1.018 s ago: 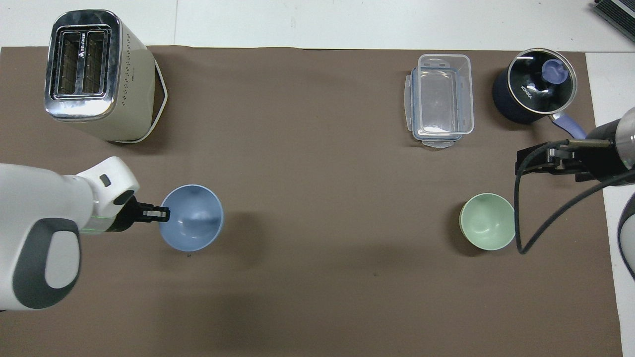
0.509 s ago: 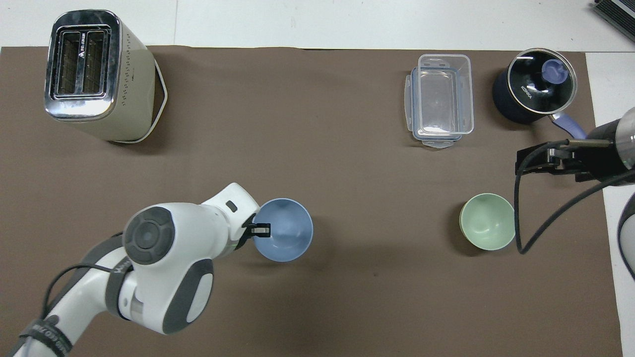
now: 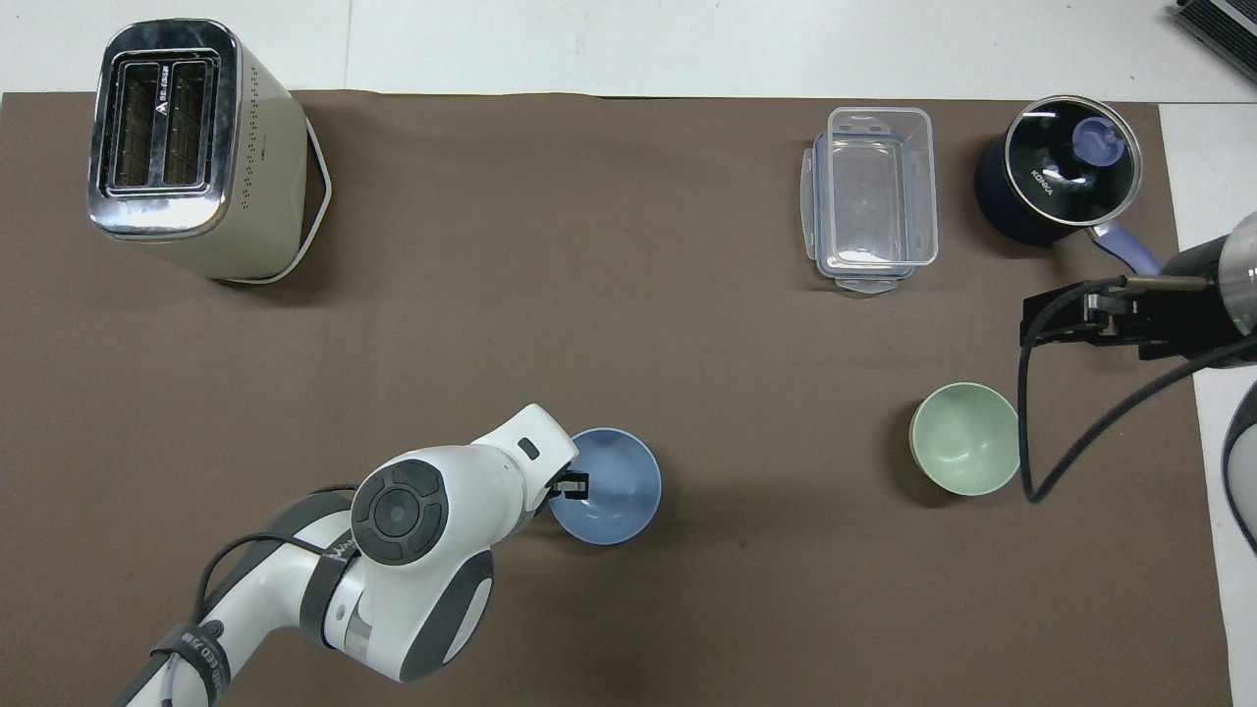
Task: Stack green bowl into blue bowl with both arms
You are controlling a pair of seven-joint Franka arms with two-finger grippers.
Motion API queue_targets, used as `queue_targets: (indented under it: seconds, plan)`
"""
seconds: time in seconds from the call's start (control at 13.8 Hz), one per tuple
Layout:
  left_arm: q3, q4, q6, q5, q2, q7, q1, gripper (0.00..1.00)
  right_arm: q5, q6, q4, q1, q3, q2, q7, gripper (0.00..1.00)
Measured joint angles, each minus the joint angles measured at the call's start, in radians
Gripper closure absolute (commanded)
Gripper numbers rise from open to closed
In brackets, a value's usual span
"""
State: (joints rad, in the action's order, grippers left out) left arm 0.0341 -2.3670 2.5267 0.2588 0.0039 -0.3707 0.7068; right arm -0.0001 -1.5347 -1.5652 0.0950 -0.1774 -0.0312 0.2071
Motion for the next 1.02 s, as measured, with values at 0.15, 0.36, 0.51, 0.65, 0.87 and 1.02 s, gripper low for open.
queue_targets:
  seconds: [0.15, 0.36, 0.51, 0.65, 0.87, 1.02]
  plan:
    - [0.01, 0.02, -0.009, 0.0, 0.0, 0.0, -0.012, 0.0, 0.0, 0.0, 0.0, 0.0, 0.0, 0.0, 0.0, 0.0]
    - [0.019, 0.12, -0.136, -0.001, -0.002, 0.02, -0.097, 0.0, 0.0, 0.0, 0.0, 0.0, 0.0, 0.0, 0.0, 0.0]
    - [0.022, 0.196, -0.227, -0.004, -0.004, 0.069, -0.18, 0.0, 0.0, 0.001, 0.0, 0.011, 0.0, 0.0, 0.0, 0.0]
    - [0.025, 0.26, -0.322, -0.01, -0.006, 0.16, -0.276, 0.0, 0.0, 0.001, -0.001, 0.037, 0.001, 0.0, 0.0, 0.0]
    - [0.028, 0.385, -0.507, -0.061, -0.006, 0.31, -0.401, 0.0, 0.0, 0.001, -0.007, 0.052, 0.001, 0.0, 0.0, 0.0]
    - [0.03, 0.468, -0.605, -0.101, -0.003, 0.391, -0.47, 0.0, 0.0, -0.024, -0.028, 0.069, 0.001, -0.001, 0.0, 0.0]
